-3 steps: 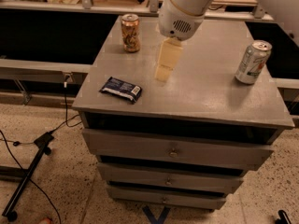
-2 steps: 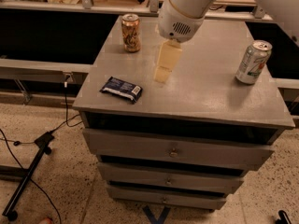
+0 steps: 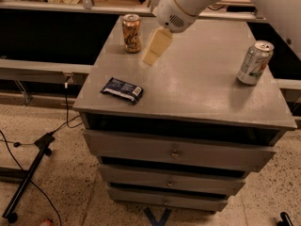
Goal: Pick orange can
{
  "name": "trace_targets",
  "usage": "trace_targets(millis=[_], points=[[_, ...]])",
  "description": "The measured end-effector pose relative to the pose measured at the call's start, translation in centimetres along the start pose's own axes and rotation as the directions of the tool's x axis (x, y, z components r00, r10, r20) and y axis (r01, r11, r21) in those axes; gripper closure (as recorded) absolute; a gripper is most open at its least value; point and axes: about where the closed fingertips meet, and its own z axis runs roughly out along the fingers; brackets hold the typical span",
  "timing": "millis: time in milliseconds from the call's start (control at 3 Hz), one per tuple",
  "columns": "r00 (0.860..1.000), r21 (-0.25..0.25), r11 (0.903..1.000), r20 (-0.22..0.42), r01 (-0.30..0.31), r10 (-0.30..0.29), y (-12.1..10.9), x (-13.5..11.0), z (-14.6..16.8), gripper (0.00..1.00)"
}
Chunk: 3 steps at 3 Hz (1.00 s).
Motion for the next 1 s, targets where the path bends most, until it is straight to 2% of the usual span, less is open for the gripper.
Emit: trace_targets(millis=[333,667,1000], points=[[0.997,0.06,0.9969,0.064,-0.051,0.047,-3.3,-0.9,1.1,0.0],[0.985,0.12,0.9856,0.138,-0.118,0.101,-7.2,-1.7,2.9,0.0],[0.976,0.165,0.974,0.178,-0.155,0.125,-9.5,-2.2,4.4,0.0]])
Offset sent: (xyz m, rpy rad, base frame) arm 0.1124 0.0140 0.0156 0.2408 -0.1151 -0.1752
